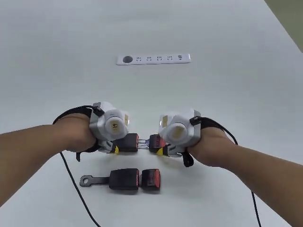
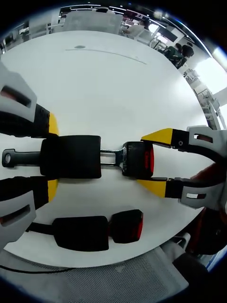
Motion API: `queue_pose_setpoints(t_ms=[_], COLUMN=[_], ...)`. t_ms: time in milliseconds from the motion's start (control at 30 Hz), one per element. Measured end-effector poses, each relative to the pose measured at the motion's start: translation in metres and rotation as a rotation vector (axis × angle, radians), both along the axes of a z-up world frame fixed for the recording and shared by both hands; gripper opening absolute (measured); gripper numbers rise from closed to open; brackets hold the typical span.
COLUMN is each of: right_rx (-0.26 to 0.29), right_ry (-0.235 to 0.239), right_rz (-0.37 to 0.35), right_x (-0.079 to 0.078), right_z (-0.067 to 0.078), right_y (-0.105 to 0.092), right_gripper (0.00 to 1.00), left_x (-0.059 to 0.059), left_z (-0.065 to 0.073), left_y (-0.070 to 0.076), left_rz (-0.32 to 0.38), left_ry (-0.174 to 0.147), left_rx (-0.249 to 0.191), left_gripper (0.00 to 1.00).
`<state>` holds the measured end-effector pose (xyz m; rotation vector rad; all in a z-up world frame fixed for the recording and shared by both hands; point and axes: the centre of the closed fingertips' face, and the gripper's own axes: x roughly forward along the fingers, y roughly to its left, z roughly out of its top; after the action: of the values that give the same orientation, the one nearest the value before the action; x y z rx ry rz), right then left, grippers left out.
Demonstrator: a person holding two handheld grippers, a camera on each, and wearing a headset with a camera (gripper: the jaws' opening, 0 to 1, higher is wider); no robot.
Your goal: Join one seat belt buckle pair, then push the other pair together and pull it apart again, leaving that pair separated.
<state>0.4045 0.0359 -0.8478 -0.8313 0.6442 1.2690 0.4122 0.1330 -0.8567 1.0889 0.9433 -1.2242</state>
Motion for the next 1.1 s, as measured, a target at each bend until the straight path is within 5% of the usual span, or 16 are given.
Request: queue_pose_setpoints(t_ms=[667, 1100], right_rx=[-0.012, -0.026], right_ry=[0.038, 0.021], right_rz=[0.029, 0.023], right_x=[0.006, 0.006], right_z=[-0.003, -0.002], right_y=[0.027, 0.013], right_gripper=[0.28, 0.3], left_x=[0.0, -0.001], left_z=[0.0, 0.001], left_y=[-0.001, 0.0], left_rz=[-0.011, 0.019], left_ry=[0.011, 0.004], left_rx=[-0.032, -0.03], left_gripper=[0.29, 0.3])
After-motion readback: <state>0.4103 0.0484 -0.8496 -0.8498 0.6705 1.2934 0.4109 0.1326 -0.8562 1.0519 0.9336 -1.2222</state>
